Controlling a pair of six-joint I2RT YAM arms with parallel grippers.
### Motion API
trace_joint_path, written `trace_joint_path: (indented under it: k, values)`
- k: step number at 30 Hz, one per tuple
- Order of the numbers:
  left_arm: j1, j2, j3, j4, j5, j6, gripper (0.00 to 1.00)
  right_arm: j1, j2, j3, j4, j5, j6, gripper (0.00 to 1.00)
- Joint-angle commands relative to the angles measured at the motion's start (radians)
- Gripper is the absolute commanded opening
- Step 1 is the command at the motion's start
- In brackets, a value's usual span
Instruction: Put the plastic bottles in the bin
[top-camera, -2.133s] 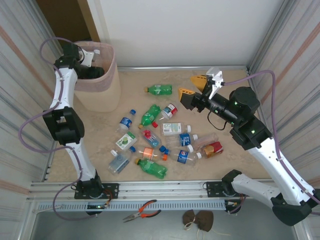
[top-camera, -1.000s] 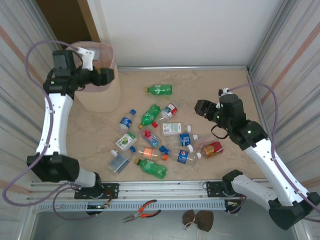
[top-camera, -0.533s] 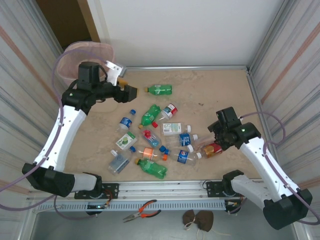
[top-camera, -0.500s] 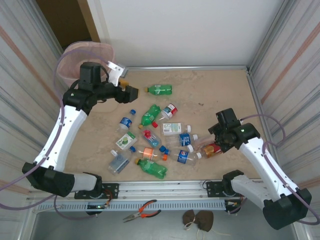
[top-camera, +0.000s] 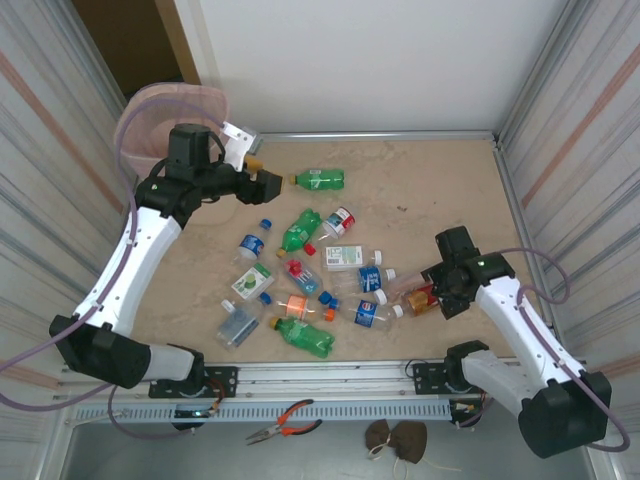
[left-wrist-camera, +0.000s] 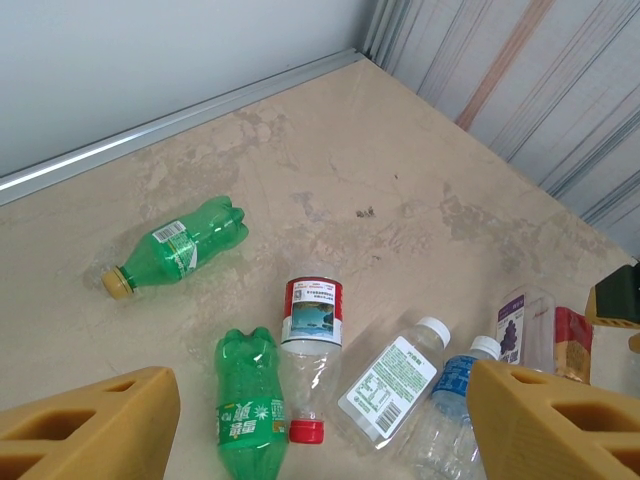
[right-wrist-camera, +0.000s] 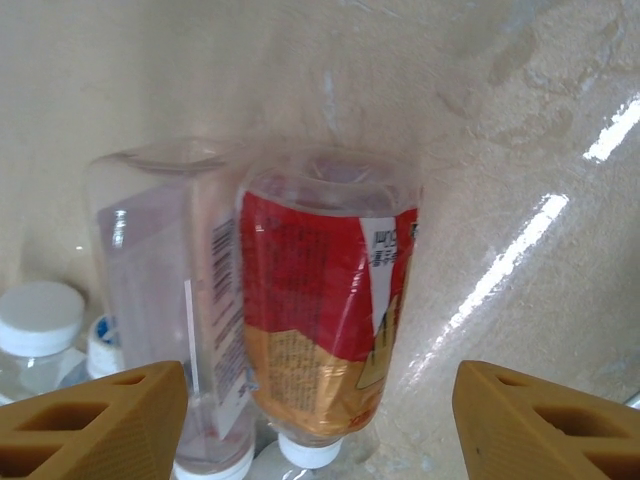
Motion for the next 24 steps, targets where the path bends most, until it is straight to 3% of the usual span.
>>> trace_joint_path:
  k: [1, 24]
  values:
    - [-0.009, -0.003, -0.009, 0.022, -0.006, 0.011, 0.76, -0.015, 0.016, -0.024, 0.001, -0.010, 0.037, 0.69]
    - [-0.027, 0.036, 0.034, 0.039, 0.011, 0.001, 0.75, -0.130, 0.102, -0.196, 0.243, -0.071, -0.006, 0.67]
